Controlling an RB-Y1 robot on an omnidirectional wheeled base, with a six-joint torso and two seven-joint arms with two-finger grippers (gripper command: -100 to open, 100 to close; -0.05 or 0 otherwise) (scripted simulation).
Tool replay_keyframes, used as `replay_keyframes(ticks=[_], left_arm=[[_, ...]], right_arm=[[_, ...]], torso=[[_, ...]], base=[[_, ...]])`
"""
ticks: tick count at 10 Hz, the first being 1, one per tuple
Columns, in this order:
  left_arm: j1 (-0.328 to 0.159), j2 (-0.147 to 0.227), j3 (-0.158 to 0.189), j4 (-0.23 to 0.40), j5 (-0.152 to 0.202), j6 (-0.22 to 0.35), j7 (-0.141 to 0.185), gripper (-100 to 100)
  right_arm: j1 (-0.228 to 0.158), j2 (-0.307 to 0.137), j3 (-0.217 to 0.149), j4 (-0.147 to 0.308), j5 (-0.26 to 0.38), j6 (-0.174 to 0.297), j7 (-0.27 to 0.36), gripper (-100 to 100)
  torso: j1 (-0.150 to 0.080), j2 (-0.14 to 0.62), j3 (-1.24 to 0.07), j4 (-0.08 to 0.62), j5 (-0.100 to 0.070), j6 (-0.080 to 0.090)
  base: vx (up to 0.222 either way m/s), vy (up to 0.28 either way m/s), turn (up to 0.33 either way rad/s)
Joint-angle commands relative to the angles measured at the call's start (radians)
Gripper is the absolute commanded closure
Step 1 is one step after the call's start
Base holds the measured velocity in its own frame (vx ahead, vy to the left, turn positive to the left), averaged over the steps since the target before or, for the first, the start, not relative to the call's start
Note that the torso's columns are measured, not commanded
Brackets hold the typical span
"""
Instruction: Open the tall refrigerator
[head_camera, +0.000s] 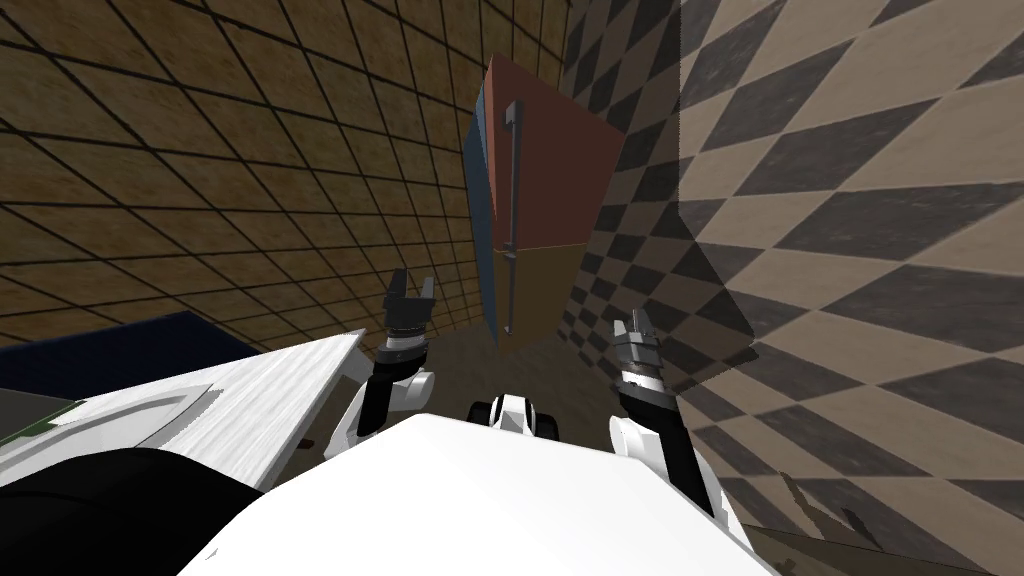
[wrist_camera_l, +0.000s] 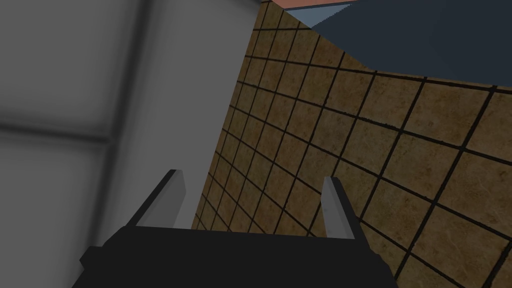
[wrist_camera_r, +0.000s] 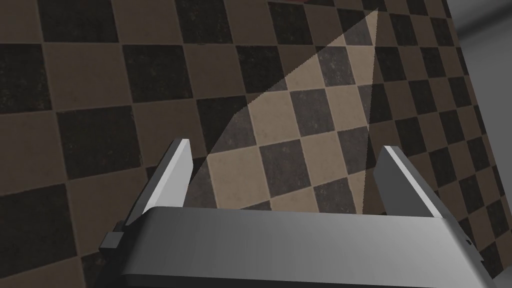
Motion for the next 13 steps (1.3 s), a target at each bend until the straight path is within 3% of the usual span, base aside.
replay_keyframes(ticks=[1,3,5,10,11,12,13], left_arm=[[0.000,0.000,0.000,0.000,0.000,0.000,0.000,0],[0.000,0.000,0.000,0.000,0.000,0.000,0.000,0],[0.000,0.000,0.000,0.000,0.000,0.000,0.000,0],[0.000,0.000,0.000,0.000,0.000,0.000,0.000,0],[0.000,0.000,0.000,0.000,0.000,0.000,0.000,0],[0.000,0.000,0.000,0.000,0.000,0.000,0.000,0],[0.000,0.000,0.000,0.000,0.000,0.000,0.000,0]], right_arm=[[-0.068,-0.058,0.003,0.064,0.015,0.033,0.040,-100],[-0.106,-0.076,0.006,0.096,0.024,0.052,0.061,-100],[-0.175,-0.105,0.015,0.159,0.047,0.098,0.112,-100],[-0.302,-0.128,0.027,0.269,0.077,0.153,0.171,-100],[-0.343,-0.136,0.035,0.316,0.094,0.183,0.203,-100],[-0.360,-0.136,0.035,0.320,0.094,0.183,0.203,-100],[-0.401,-0.144,0.043,0.365,0.112,0.214,0.237,-100]], torso=[[0.000,0.002,-0.005,0.003,0.000,0.000],[0.000,0.004,-0.005,0.004,0.000,0.000],[-0.001,0.004,-0.005,0.004,0.000,0.000],[0.000,0.003,-0.006,0.004,0.000,0.000],[-0.001,0.004,-0.005,0.004,0.000,0.000],[0.000,0.004,-0.005,0.004,0.000,0.000],[-0.001,0.004,-0.005,0.004,0.000,0.000]], base=[[-0.007,0.018,0.066],[-0.007,0.016,0.044],[-0.008,0.016,0.083],[-0.007,0.016,0.046],[-0.011,0.020,0.082],[-0.010,0.015,0.039],[-0.013,0.013,0.085]])
